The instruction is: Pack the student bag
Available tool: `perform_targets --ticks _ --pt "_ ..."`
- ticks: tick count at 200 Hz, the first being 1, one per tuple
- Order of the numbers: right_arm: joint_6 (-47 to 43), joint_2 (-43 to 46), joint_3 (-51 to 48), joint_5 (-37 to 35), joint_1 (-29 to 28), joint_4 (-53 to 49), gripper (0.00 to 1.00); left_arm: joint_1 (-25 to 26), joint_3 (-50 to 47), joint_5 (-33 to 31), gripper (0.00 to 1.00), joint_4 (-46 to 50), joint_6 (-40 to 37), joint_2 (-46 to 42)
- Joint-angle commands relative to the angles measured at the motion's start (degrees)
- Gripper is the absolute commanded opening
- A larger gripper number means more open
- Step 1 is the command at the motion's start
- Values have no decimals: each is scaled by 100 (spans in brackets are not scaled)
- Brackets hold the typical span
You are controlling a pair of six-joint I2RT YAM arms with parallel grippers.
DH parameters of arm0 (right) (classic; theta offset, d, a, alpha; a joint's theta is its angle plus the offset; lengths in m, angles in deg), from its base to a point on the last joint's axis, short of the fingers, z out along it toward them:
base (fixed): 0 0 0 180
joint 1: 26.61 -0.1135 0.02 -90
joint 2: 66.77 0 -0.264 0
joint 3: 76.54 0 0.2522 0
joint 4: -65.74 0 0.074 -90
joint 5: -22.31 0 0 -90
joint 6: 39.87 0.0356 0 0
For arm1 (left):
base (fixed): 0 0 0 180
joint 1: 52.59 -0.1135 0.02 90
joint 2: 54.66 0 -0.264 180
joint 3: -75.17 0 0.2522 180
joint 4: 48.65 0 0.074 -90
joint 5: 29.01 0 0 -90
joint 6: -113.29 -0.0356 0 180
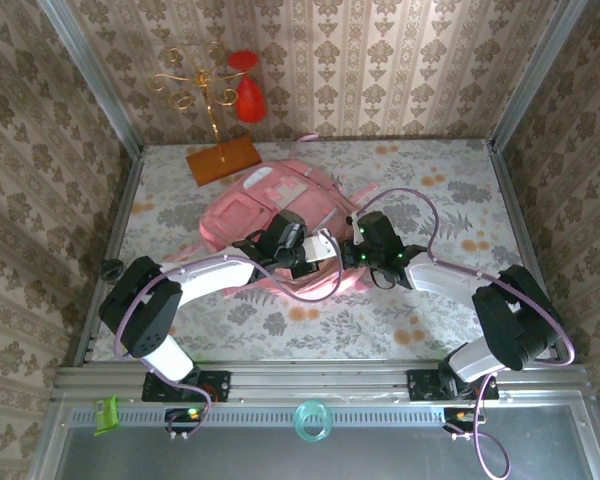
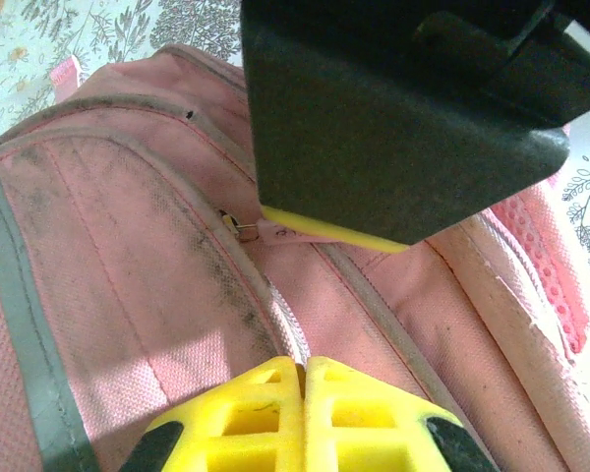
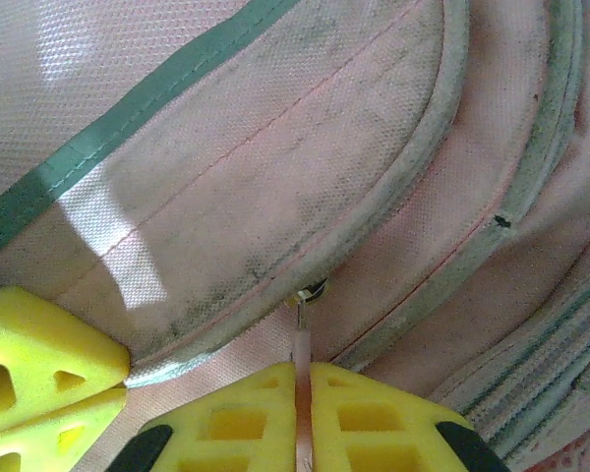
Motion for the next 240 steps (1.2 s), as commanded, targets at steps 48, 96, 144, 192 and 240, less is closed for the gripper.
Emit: perform_targets --ticks 48,96,144,192,240 --pt "151 -253 -161 213 -10 208 17 -167 -134 242 0 -160 237 -239" --pt "192 -356 -164 91 -88 333 11 -203 -236 221 0 -110 229 -322" --pt "23 75 -120 -852 16 -298 0 -518 -679 330 0 194 148 -982" --pt "154 294 140 -1606 233 -1035 0 -830 -1172 354 0 640 81 -1681" --pt "-84 742 -83 -323 32 -326 0 -904 -1327 51 39 642 439 -2002"
